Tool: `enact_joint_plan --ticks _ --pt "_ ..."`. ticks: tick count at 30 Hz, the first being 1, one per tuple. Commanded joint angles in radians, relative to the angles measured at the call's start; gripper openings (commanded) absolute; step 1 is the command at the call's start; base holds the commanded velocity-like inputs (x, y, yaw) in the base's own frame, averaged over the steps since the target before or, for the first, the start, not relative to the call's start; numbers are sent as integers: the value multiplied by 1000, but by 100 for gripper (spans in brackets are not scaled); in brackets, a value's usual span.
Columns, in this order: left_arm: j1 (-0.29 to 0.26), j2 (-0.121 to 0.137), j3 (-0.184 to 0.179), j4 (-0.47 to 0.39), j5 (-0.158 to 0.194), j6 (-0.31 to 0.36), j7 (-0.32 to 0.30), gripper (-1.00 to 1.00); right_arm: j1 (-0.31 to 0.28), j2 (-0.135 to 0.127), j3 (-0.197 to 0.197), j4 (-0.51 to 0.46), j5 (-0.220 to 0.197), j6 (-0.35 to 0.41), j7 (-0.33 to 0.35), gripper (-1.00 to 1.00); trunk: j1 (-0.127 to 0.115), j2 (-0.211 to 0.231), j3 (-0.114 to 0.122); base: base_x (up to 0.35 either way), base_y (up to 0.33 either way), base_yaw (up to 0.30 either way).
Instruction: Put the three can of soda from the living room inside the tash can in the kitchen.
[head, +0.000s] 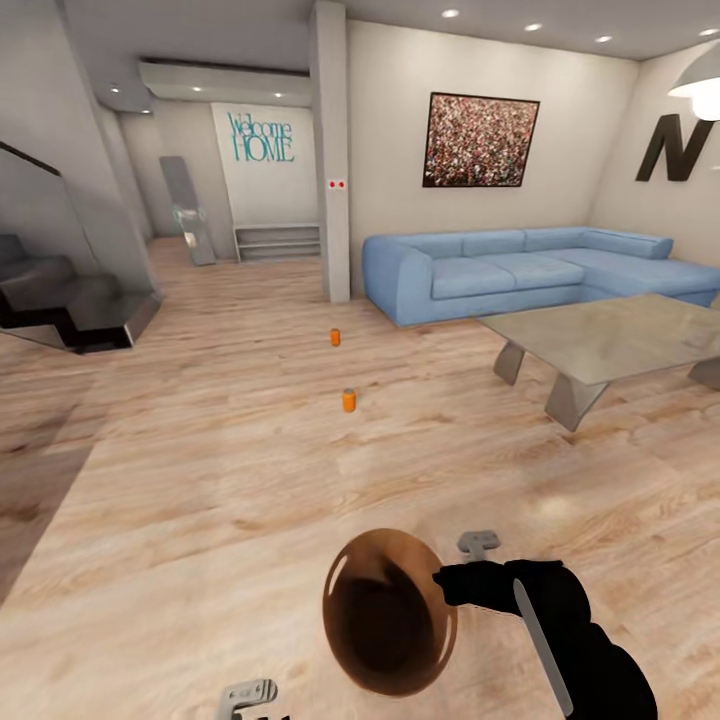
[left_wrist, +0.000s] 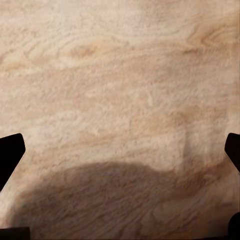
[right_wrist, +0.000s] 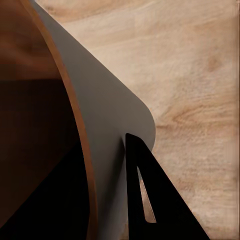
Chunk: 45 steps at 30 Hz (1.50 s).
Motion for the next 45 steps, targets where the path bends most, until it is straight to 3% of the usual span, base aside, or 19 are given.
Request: enact_joint_plan --ticks 1,45 --pt "0 0 0 0 0 0 0 100 0 0 0 0 -28 5 4 -100 0 0 0 338 0 0" --pt "0 0 0 1 1 0 4 100 0 0 0 0 -29 2 5 -100 0 0 0 338 0 0"
